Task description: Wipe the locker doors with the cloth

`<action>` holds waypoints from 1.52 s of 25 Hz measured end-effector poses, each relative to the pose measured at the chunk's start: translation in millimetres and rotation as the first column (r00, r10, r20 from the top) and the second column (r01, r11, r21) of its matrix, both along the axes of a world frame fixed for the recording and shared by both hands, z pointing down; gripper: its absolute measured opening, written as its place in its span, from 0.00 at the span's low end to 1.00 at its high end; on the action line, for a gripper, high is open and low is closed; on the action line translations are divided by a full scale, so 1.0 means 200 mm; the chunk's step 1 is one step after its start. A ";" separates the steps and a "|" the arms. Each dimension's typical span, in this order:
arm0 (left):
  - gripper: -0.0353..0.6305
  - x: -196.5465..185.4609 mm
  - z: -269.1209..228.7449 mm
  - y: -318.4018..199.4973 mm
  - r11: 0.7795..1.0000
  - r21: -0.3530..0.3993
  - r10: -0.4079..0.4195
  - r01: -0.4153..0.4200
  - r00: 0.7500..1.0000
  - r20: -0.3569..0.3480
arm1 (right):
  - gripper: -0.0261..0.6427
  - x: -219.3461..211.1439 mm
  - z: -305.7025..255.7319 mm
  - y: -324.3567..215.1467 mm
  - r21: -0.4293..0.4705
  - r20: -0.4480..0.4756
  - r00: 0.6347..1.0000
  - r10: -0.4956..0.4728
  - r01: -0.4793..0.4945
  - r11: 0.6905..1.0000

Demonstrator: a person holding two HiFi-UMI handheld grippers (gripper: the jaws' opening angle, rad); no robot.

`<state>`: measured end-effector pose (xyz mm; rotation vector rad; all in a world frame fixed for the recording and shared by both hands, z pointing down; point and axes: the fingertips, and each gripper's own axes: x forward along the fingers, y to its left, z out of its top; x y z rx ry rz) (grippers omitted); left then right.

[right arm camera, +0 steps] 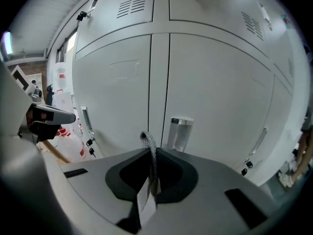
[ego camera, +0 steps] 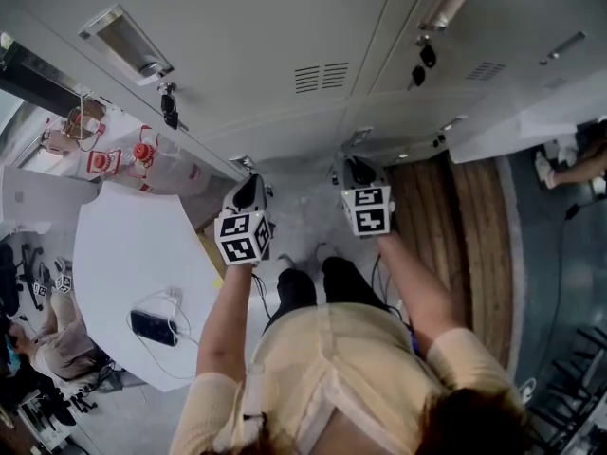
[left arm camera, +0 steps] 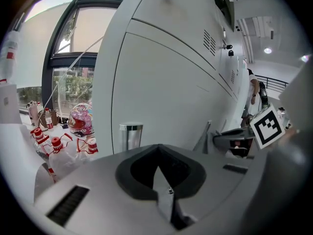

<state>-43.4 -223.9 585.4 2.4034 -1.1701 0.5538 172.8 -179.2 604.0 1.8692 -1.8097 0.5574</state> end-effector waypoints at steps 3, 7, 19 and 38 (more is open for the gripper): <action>0.06 -0.03 -0.01 0.00 1.000 0.011 0.004 -0.004 1.000 0.020 | 0.07 -0.01 -0.07 0.01 0.017 0.002 1.000 0.001 -0.001 1.000; 0.05 -0.08 -0.04 0.01 1.000 0.028 -0.013 0.012 0.999 0.037 | 0.07 -0.03 -0.15 0.02 0.040 0.013 1.000 0.000 -0.001 0.999; 0.06 -0.17 -0.20 0.05 0.998 0.051 -0.026 0.025 0.999 0.019 | 0.07 -0.08 -0.29 0.08 0.079 0.036 0.999 -0.005 0.002 0.997; 0.06 -0.15 -0.38 0.17 0.997 0.077 0.012 -0.011 1.000 -0.015 | 0.06 -0.20 -0.54 0.20 0.149 0.098 0.995 -0.026 0.011 0.989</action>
